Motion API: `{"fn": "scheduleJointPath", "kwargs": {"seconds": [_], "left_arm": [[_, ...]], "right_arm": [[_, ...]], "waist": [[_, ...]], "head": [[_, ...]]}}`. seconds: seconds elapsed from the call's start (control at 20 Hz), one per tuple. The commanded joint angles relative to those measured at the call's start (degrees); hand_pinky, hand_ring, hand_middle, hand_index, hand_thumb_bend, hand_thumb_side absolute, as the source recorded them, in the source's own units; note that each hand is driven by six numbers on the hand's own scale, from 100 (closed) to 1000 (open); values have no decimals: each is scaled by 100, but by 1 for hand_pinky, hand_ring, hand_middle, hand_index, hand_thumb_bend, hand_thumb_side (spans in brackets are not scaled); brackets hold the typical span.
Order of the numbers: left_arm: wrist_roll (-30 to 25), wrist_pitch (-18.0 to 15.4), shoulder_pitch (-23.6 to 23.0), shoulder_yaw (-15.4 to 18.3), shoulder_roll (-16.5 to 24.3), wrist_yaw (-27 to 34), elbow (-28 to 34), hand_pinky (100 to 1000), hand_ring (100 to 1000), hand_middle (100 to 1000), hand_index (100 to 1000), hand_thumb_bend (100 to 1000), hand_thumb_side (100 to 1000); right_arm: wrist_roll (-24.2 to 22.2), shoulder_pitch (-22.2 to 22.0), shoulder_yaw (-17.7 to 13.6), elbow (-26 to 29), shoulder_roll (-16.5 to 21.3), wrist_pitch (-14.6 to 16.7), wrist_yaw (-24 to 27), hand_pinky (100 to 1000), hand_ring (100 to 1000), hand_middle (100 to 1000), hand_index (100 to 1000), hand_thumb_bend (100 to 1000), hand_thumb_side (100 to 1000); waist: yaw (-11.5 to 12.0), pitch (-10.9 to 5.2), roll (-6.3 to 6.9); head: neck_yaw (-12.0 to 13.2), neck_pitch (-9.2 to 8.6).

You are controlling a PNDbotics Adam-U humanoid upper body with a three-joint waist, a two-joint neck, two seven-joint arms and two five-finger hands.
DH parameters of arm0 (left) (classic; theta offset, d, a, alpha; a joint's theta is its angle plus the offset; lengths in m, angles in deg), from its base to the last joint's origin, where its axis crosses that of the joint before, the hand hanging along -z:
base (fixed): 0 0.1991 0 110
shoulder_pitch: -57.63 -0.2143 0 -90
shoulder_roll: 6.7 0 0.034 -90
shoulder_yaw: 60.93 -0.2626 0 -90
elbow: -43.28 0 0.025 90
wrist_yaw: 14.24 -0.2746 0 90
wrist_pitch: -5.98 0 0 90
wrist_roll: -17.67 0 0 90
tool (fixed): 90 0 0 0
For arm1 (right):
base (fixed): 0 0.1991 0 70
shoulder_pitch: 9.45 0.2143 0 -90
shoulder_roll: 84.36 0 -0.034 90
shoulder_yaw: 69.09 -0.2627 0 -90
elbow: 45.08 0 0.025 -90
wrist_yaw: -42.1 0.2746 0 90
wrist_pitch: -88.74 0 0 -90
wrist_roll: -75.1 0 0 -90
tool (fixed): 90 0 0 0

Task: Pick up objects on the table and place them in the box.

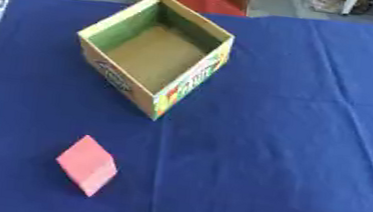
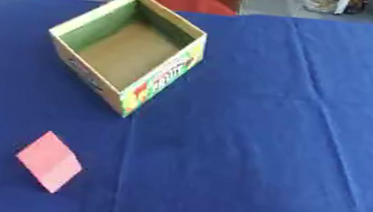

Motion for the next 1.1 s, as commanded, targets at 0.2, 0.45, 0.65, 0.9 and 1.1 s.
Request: {"fn": "scheduleJointPath", "kwargs": {"seconds": [0.2, 0.45, 0.65, 0.9, 1.1], "left_arm": [[-793, -133, 17, -314, 1136, -313, 93, 722, 784, 773, 853, 100, 738], [-1055, -269, -130, -567, 1589, -324, 93, 761, 816, 805, 878, 180, 722], [-1635, -442, -187, -822, 1846, -601, 93, 824, 866, 839, 897, 360, 680], [-2167, -558, -4, -1025, 1867, -752, 93, 835, 875, 838, 890, 456, 649], [-2471, -508, 172, -1162, 1826, -735, 93, 846, 885, 837, 887, 497, 619]], "right_arm": [[-37, 68, 11, 116, 208, 6, -41, 692, 746, 849, 780, 100, 998], [-57, 62, 26, 116, 235, 3, -40, 693, 746, 849, 780, 100, 998], [-81, 61, 49, 116, 252, 1, -36, 693, 746, 848, 781, 100, 999], [-104, 61, 67, 116, 247, -1, -24, 693, 746, 848, 780, 100, 999], [-123, 60, 81, 116, 238, -5, -14, 693, 746, 849, 780, 100, 999]], "waist": [[-27, -93, 32], [-36, -107, 61], [-39, -139, 87], [-44, -160, 92], [-56, -164, 90]], "head": [[-24, 48], [-30, 84], [-24, 113], [-1, 110], [5, 99]]}}
